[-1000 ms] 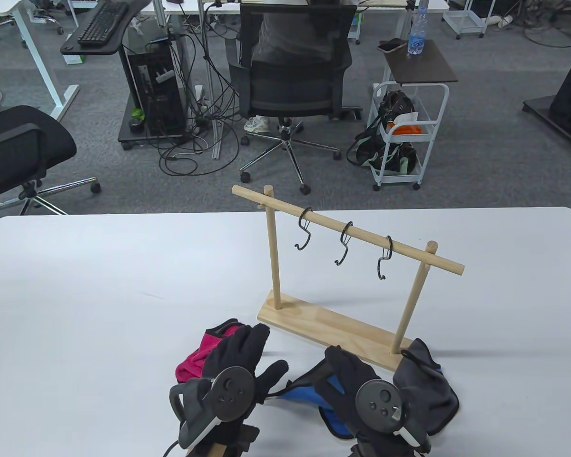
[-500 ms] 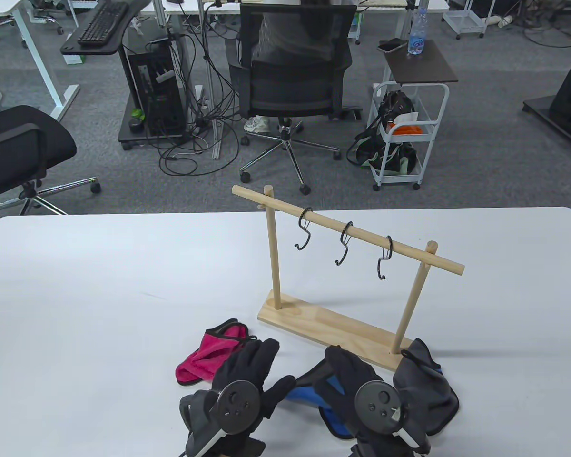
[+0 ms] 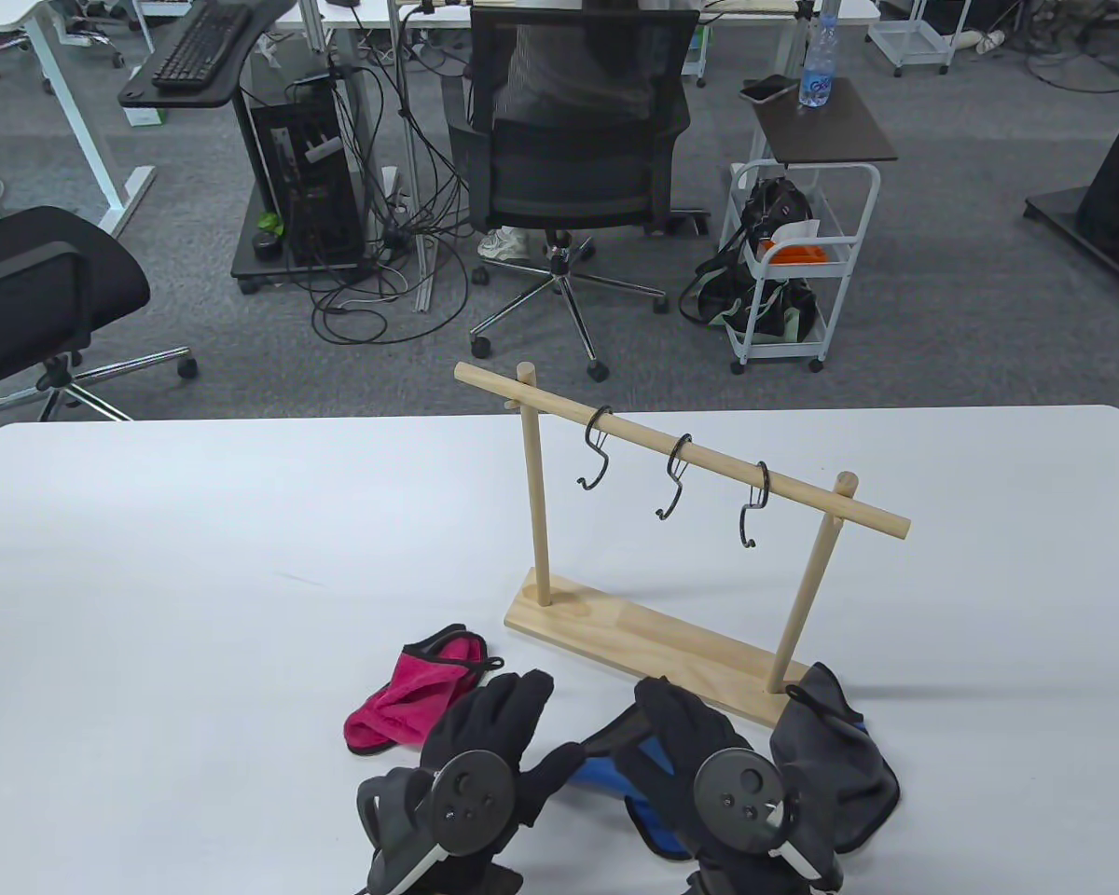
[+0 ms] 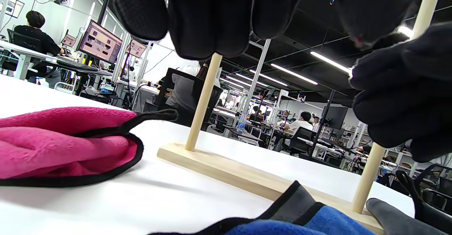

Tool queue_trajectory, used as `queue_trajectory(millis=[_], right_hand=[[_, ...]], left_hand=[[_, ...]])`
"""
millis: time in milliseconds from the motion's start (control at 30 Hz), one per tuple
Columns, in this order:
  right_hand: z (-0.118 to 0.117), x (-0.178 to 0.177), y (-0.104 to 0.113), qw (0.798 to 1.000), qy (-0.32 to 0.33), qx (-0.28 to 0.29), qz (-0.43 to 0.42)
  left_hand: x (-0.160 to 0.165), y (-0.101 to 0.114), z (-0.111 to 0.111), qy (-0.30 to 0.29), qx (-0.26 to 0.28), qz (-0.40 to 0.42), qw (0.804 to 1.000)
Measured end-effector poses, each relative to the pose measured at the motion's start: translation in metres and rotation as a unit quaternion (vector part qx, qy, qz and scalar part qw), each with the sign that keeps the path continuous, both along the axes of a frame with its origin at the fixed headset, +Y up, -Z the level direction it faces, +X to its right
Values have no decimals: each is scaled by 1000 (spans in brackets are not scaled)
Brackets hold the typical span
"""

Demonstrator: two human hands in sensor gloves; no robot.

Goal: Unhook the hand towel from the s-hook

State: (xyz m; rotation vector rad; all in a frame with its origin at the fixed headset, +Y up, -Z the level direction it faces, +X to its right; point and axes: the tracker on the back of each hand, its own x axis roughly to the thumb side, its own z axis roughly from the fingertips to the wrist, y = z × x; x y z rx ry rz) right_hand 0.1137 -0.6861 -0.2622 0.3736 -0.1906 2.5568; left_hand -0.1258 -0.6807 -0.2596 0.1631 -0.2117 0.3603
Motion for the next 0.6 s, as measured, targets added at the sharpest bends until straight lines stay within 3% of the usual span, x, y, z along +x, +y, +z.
queue_trajectory(millis=[600], right_hand=[[0,0,0,1000,0,2,0]], left_hand=[[0,-1,1,1,-6,-2,1000]])
